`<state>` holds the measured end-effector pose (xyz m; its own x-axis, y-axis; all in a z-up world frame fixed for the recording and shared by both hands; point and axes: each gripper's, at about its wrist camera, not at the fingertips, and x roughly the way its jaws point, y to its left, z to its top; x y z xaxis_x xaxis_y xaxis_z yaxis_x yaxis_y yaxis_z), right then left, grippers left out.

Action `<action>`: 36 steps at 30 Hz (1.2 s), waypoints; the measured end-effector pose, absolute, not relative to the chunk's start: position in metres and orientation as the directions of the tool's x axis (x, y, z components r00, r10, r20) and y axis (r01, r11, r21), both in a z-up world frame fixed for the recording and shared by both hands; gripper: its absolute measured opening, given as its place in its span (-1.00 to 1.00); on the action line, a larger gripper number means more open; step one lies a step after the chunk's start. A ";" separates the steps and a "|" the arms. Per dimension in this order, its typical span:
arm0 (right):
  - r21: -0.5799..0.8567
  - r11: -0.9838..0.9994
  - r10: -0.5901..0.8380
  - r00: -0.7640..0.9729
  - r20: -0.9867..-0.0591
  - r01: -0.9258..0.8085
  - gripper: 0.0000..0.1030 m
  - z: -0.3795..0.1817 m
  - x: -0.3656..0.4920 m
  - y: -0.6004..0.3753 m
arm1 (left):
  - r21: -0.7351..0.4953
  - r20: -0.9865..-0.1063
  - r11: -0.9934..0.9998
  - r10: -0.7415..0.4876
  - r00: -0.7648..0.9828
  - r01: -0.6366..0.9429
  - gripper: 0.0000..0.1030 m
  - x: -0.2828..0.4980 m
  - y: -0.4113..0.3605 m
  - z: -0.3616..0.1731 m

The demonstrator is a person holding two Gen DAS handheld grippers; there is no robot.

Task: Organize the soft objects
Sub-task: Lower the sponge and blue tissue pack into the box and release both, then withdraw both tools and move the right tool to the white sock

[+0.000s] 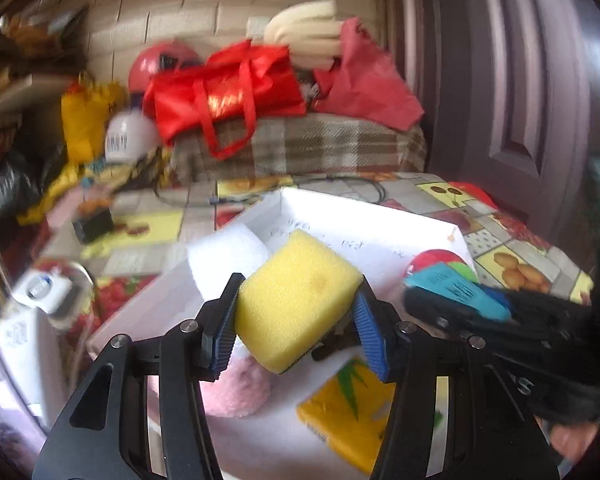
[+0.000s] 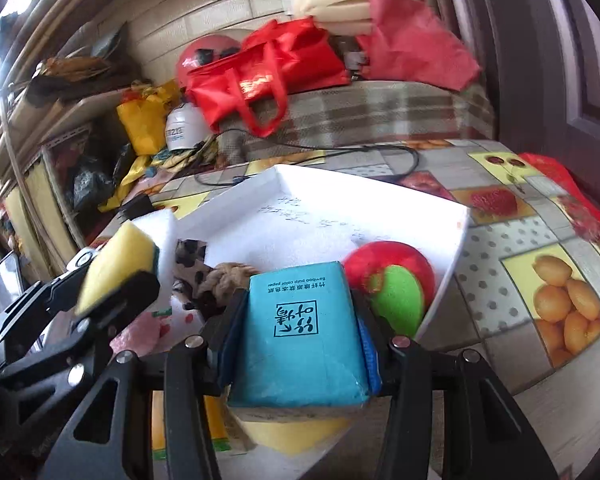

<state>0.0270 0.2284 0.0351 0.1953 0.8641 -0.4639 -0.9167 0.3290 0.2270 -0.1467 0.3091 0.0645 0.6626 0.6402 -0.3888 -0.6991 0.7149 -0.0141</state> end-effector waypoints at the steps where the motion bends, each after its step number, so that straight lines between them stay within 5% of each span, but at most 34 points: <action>1: 0.238 0.328 0.866 0.190 -0.463 -0.914 -0.05 0.035 0.029 0.228 | -0.041 -0.392 0.707 0.639 0.662 -0.706 0.04 -0.147 0.315 0.064; 6: 0.191 0.311 0.871 0.198 -0.450 -0.931 -0.01 0.038 0.019 0.230 | -0.059 -0.349 0.663 0.687 0.637 -0.747 0.18 -0.156 0.313 0.066; 7: 0.182 0.313 0.868 0.203 -0.453 -0.932 0.02 0.038 0.017 0.231 | -0.071 -0.340 0.651 0.697 0.632 -0.756 0.41 -0.160 0.313 0.067; 8: 0.174 0.320 0.863 0.211 -0.459 -0.931 0.27 0.038 0.017 0.232 | -0.089 -0.331 0.646 0.699 0.635 -0.758 0.77 -0.164 0.315 0.067; 10: 0.161 0.326 0.860 0.221 -0.460 -0.931 0.75 0.038 0.016 0.233 | -0.115 -0.312 0.639 0.704 0.638 -0.761 1.00 -0.172 0.316 0.069; 30: 0.014 0.284 0.914 0.266 -0.305 -0.959 0.78 0.045 -0.023 0.175 | -0.042 -0.233 0.655 0.728 0.645 -0.755 1.00 -0.185 0.281 0.074; 36: 0.016 0.347 0.895 0.327 -0.304 -0.938 0.78 0.041 0.012 0.113 | 0.066 -0.268 0.787 0.607 0.748 -0.614 1.00 -0.166 0.230 0.069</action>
